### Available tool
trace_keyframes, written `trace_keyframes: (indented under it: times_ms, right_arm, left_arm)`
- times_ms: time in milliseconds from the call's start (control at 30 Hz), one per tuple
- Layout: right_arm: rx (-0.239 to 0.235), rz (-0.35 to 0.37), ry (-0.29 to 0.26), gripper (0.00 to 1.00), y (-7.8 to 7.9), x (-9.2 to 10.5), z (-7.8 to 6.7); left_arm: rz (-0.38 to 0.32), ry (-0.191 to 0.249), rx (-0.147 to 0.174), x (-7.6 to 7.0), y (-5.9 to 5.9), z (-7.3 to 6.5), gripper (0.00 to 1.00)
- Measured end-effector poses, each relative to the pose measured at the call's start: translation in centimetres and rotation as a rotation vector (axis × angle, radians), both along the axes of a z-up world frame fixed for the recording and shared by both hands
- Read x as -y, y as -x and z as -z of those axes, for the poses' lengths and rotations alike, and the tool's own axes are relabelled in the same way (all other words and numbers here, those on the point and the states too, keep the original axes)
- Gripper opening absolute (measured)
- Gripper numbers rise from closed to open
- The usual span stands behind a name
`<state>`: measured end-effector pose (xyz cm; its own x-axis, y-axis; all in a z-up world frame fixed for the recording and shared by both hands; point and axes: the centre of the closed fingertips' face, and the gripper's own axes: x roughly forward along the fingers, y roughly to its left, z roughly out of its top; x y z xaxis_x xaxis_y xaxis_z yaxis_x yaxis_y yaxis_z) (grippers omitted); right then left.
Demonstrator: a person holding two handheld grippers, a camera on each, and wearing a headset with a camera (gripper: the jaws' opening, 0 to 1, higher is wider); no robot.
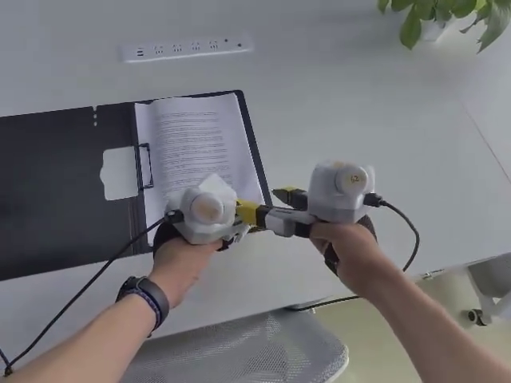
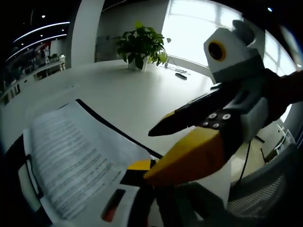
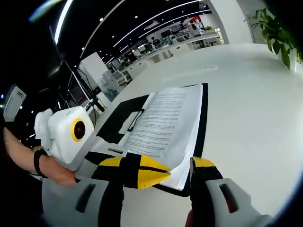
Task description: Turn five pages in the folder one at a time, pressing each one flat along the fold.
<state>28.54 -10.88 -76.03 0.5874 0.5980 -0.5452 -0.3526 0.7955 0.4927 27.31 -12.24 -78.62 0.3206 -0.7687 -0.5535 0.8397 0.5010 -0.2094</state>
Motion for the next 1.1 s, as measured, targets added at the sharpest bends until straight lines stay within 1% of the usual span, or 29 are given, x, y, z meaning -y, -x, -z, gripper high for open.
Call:
trace_keyframes:
  times_ms: [100,200,233,267,300,367,433,467,667,767,867,933,1000,1033,1100]
  right_arm:
    - [-0.023,0.033,-0.034,0.49,-0.6,0.1,0.5]
    - [-0.038,0.033,-0.032,0.47,-0.9,0.1,1.3]
    - [-0.048,0.043,-0.039,0.47,-1.0,0.1,1.6]
    - [-0.062,0.06,-0.071,0.47,-1.0,-0.1,1.6]
    - [-0.068,0.076,-0.081,0.45,-1.2,0.0,1.8]
    - [-0.069,0.09,-0.09,0.42,-1.5,0.1,1.9]
    - [-0.087,0.113,-0.133,0.39,-1.7,0.0,1.9]
    - [-0.092,0.122,-0.146,0.39,-1.9,0.1,2.0]
    - [-0.1,0.163,-0.192,0.3,-2.5,0.1,1.8]
    - [-0.107,0.168,-0.185,0.25,-2.5,-0.2,1.7]
    - [-0.112,0.167,-0.156,0.19,-2.3,-0.4,1.7]
    - [-0.109,0.167,-0.146,0.14,-2.2,-0.5,1.6]
    - [-0.106,0.163,-0.123,0.09,-2.1,-0.5,1.7]
    - [-0.104,0.159,-0.108,0.07,-2.1,-0.5,1.7]
    - [-0.103,0.155,-0.101,0.05,-2.0,-0.6,1.6]
  left_arm:
    - [-0.005,0.006,-0.003,0.0,0.0,-0.1,0.0]
    - [-0.007,0.011,-0.002,0.0,0.1,-0.2,0.0]
    - [-0.007,0.01,-0.002,0.0,0.1,-0.2,0.0]
    - [-0.006,0.009,-0.004,0.0,0.1,-0.2,0.0]
    - [-0.008,0.01,-0.004,0.0,0.1,-0.2,0.0]
    - [-0.008,0.011,-0.005,0.0,0.1,-0.2,0.0]
    - [-0.008,0.015,-0.004,0.0,0.1,-0.3,0.0]
    - [-0.007,0.015,-0.004,0.0,0.1,-0.3,0.0]
    - [-0.008,0.017,-0.005,0.0,0.1,-0.3,0.0]
    - [-0.007,0.016,-0.004,0.0,0.0,-0.3,0.0]
    - [-0.006,0.014,-0.005,0.0,0.0,-0.3,0.0]
    - [-0.006,0.014,-0.004,-0.1,0.0,-0.3,0.0]
    - [-0.004,0.009,-0.002,-0.2,0.0,-0.2,0.0]
    - [-0.003,0.009,-0.003,-0.2,0.0,-0.2,0.0]
    - [-0.002,0.005,0.0,-0.3,0.1,-0.2,0.0]
